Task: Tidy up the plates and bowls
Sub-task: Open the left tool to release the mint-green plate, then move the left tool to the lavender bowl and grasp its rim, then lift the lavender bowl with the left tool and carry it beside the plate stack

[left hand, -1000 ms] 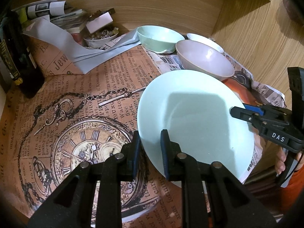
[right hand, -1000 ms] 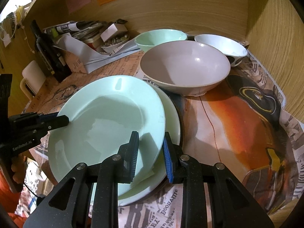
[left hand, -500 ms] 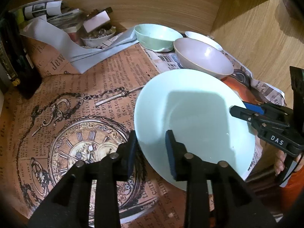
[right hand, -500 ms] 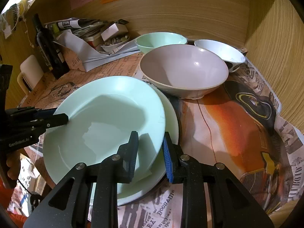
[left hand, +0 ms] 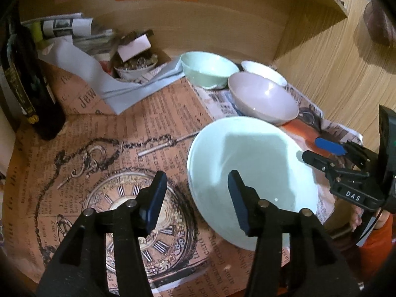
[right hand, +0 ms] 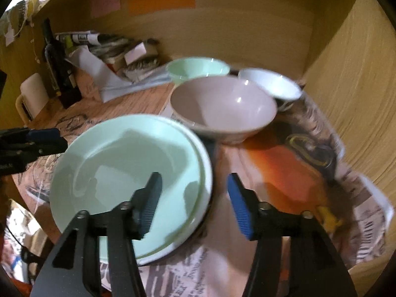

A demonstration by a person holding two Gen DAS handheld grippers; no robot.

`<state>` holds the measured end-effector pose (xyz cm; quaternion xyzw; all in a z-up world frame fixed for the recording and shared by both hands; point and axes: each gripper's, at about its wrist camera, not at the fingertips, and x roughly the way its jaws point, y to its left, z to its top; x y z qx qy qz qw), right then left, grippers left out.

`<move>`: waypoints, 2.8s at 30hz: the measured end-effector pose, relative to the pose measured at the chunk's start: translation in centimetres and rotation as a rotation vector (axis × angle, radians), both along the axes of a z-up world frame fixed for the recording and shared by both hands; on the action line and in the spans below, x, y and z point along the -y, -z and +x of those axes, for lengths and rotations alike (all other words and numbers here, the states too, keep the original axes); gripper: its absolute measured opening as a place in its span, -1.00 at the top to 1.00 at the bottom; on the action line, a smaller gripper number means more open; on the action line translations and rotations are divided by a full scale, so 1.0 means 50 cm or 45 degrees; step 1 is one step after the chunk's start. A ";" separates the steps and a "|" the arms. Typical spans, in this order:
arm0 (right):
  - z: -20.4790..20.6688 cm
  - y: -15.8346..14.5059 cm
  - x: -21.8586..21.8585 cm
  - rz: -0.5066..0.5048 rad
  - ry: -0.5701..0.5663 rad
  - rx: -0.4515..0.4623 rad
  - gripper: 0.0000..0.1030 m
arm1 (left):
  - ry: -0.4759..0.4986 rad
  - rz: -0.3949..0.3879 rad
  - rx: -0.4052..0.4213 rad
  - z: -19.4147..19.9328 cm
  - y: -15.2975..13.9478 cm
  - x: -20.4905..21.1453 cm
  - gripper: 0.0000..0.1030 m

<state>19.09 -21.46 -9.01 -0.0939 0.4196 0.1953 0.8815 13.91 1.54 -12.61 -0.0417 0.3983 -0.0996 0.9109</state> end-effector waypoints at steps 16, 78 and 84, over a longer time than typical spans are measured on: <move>0.065 -0.085 0.060 0.197 0.117 0.144 -0.05 | 0.002 0.028 0.171 0.071 -0.093 0.036 -0.46; 0.251 0.033 0.111 0.313 0.289 -0.054 0.53 | 0.247 0.078 -0.095 0.350 0.021 0.195 0.75; 0.228 -0.003 0.106 0.326 0.271 0.002 0.53 | 0.227 0.030 -0.051 0.318 -0.006 0.176 0.75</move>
